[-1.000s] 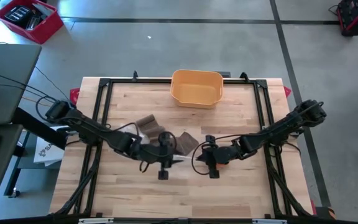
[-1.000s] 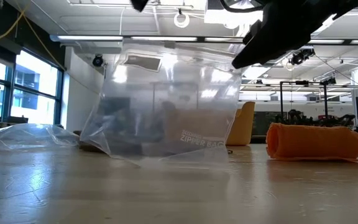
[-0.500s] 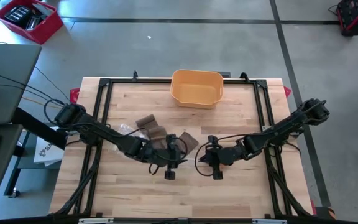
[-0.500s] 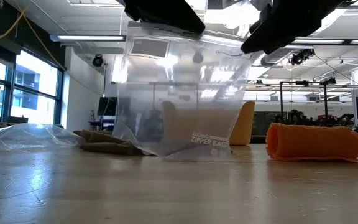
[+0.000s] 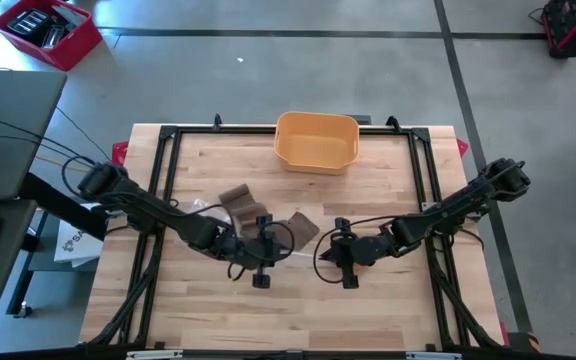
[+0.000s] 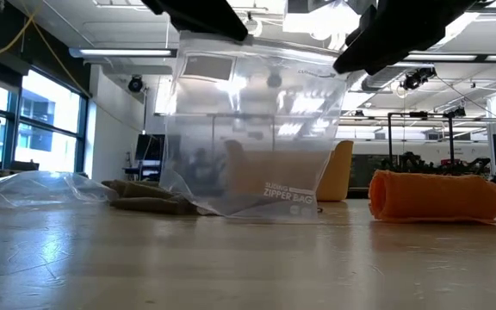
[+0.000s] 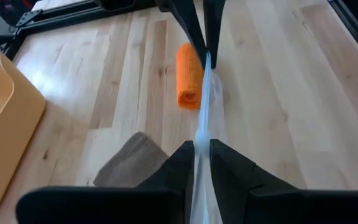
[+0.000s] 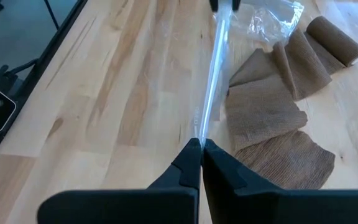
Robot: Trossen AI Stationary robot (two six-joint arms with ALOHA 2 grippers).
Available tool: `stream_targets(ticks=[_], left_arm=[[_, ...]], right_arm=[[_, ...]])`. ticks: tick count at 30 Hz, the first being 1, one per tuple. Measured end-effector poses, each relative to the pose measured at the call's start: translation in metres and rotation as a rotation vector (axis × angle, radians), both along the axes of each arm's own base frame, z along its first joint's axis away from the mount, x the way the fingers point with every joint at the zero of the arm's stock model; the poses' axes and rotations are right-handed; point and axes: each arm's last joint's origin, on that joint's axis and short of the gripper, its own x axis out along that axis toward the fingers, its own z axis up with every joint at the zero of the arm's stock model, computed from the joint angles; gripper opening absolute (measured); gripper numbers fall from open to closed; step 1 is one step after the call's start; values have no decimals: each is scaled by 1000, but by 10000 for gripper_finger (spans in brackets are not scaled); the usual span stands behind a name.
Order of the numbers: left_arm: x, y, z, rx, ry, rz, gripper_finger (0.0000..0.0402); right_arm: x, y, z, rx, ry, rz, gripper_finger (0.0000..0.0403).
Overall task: Roll bandage
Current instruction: Open the bottom transparent zip bag
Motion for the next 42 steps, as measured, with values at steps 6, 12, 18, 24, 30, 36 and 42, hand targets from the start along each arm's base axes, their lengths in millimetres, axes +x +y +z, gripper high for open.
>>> stream_targets(ticks=[6, 12, 18, 24, 30, 36, 42], left_arm=[[-6, 0, 1, 20, 28, 8, 33], [-6, 0, 1, 25, 25, 15, 41], [-5, 0, 1, -1, 26, 0, 112], [5, -3, 0, -1, -41, -20, 166], [8, -4, -4, 1, -32, -23, 159], [8, -2, -4, 1, -33, -18, 115], [7, 0, -6, 15, -5, -12, 69]], right_arm=[[0, 0, 0, 0, 0, 0, 0], [0, 0, 0, 1, 0, -1, 0], [0, 0, 0, 1, -1, 0, 0], [0, 0, 0, 2, -5, 0, 0], [0, 0, 1, 3, -8, 0, 0], [0, 0, 1, 2, -8, 1, 0], [0, 0, 1, 2, -8, 0, 0]])
